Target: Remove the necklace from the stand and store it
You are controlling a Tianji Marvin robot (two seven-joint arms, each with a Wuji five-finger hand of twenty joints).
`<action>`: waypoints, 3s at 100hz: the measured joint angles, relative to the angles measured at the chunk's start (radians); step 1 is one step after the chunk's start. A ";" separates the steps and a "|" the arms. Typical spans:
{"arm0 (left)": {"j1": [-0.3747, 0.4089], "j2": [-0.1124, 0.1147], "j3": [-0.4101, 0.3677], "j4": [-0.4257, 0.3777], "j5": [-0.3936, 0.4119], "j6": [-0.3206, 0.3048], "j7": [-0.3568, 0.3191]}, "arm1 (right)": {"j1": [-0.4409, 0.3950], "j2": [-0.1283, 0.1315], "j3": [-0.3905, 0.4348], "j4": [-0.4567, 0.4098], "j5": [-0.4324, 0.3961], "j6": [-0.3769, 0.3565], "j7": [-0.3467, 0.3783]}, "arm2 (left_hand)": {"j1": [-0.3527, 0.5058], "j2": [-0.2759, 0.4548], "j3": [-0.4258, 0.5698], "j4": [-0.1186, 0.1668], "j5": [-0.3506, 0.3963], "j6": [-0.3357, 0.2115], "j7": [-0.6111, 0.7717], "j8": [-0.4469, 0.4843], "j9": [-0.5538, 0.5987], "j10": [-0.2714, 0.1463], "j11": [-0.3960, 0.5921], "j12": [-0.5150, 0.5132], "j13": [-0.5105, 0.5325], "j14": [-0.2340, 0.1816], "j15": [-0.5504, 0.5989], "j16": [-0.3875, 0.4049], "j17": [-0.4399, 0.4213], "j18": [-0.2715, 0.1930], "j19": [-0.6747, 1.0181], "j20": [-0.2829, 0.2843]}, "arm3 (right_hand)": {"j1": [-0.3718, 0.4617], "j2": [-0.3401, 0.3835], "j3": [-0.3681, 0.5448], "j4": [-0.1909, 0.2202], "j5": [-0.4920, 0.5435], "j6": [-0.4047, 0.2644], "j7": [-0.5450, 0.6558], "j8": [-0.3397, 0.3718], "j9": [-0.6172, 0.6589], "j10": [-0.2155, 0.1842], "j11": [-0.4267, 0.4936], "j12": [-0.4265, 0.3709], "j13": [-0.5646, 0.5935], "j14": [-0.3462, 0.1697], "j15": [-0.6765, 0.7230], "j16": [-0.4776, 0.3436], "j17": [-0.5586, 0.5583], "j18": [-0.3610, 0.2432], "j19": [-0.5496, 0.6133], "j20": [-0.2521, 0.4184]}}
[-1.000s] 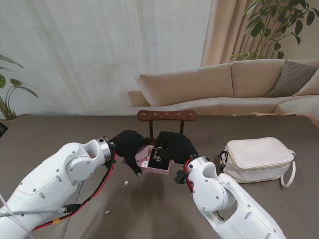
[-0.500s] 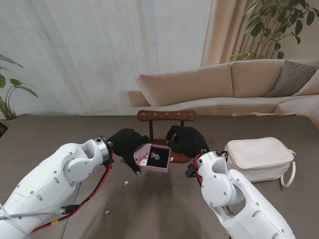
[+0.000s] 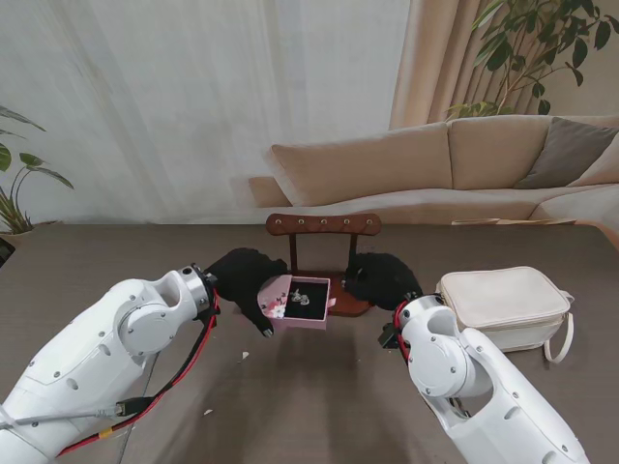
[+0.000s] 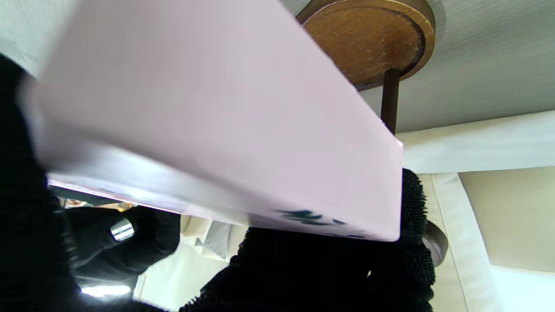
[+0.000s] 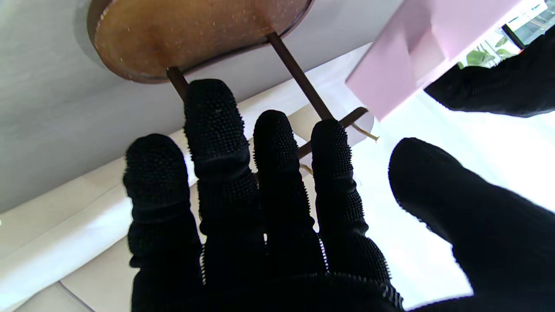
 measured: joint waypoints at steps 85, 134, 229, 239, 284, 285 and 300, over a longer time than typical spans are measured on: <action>-0.007 -0.006 0.011 0.015 -0.075 0.011 0.012 | -0.038 -0.012 -0.060 -0.024 0.218 -0.011 -0.025 | -0.004 0.000 -0.007 0.000 0.012 0.000 0.008 0.000 0.016 0.000 0.000 0.000 0.023 0.004 0.000 0.000 0.024 0.011 0.000 -0.001 | 0.016 0.001 0.002 -0.052 0.031 0.135 0.069 0.010 0.041 0.020 -0.024 0.000 0.001 0.012 0.000 0.000 0.000 0.000 0.000 0.000; 0.012 -0.012 0.012 0.000 -0.092 0.022 0.030 | -0.007 -0.046 -0.143 0.018 0.356 -0.046 -0.078 | -0.004 -0.001 -0.019 0.000 0.021 0.000 0.009 0.002 0.018 0.000 0.004 0.000 0.025 0.005 0.000 0.000 0.026 0.015 0.000 0.000 | 0.095 0.002 0.002 -0.102 0.010 0.153 0.116 0.008 0.032 0.038 -0.024 0.000 0.001 0.020 -0.002 0.000 0.000 0.000 0.000 0.000; 0.052 -0.019 0.001 -0.034 -0.093 0.040 0.029 | -0.015 -0.028 0.028 -0.016 0.143 0.000 0.045 | -0.004 -0.001 -0.032 0.000 0.025 -0.002 0.024 0.002 0.027 -0.001 0.008 0.000 0.027 0.011 0.019 0.002 0.029 0.023 0.013 0.010 | -0.080 0.125 -0.113 0.036 -0.118 0.001 -0.156 0.044 -0.073 0.038 -0.043 -0.015 -0.085 0.063 -0.058 -0.004 -0.016 0.007 -0.058 0.023; 0.060 -0.019 -0.005 -0.043 -0.092 0.047 0.023 | -0.045 -0.009 0.104 -0.060 0.082 -0.007 0.104 | -0.004 -0.001 -0.032 0.000 0.025 -0.002 0.024 0.002 0.027 -0.001 0.008 0.000 0.027 0.011 0.019 0.002 0.029 0.023 0.013 0.010 | -0.080 0.125 -0.131 0.036 -0.118 0.000 -0.156 0.045 -0.106 0.038 -0.054 -0.020 -0.116 0.062 -0.067 -0.006 -0.016 0.007 -0.062 0.023; 0.087 -0.018 -0.019 -0.066 -0.094 0.062 0.006 | -0.068 0.056 0.375 0.018 -0.274 -0.344 0.198 | -0.004 -0.001 -0.032 0.000 0.025 -0.002 0.024 0.002 0.027 -0.001 0.008 0.000 0.027 0.011 0.019 0.002 0.029 0.023 0.013 0.010 | -0.091 0.107 -0.212 0.036 -0.166 -0.093 -0.185 0.062 -0.332 -0.007 -0.074 -0.053 -0.355 -0.011 -0.192 -0.067 -0.015 -0.062 -0.217 0.023; 0.088 -0.018 -0.020 -0.067 -0.094 0.062 0.005 | -0.068 0.057 0.382 0.022 -0.275 -0.349 0.202 | -0.004 -0.001 -0.032 0.000 0.025 -0.002 0.024 0.003 0.027 -0.001 0.008 0.000 0.027 0.011 0.019 0.002 0.029 0.023 0.013 0.010 | -0.091 0.109 -0.222 0.036 -0.172 -0.094 -0.199 0.062 -0.340 -0.008 -0.068 -0.055 -0.359 -0.011 -0.195 -0.068 -0.015 -0.062 -0.224 0.023; 0.095 -0.017 -0.022 -0.077 -0.093 0.071 -0.001 | -0.071 0.078 0.468 0.061 -0.304 -0.429 0.259 | -0.004 -0.001 -0.032 0.000 0.025 -0.002 0.024 0.003 0.027 -0.001 0.008 0.000 0.027 0.011 0.019 0.002 0.029 0.023 0.013 0.010 | -0.102 0.110 -0.293 0.036 -0.230 -0.119 -0.234 0.063 -0.417 -0.026 -0.092 -0.078 -0.442 -0.033 -0.271 -0.109 -0.015 -0.089 -0.333 0.006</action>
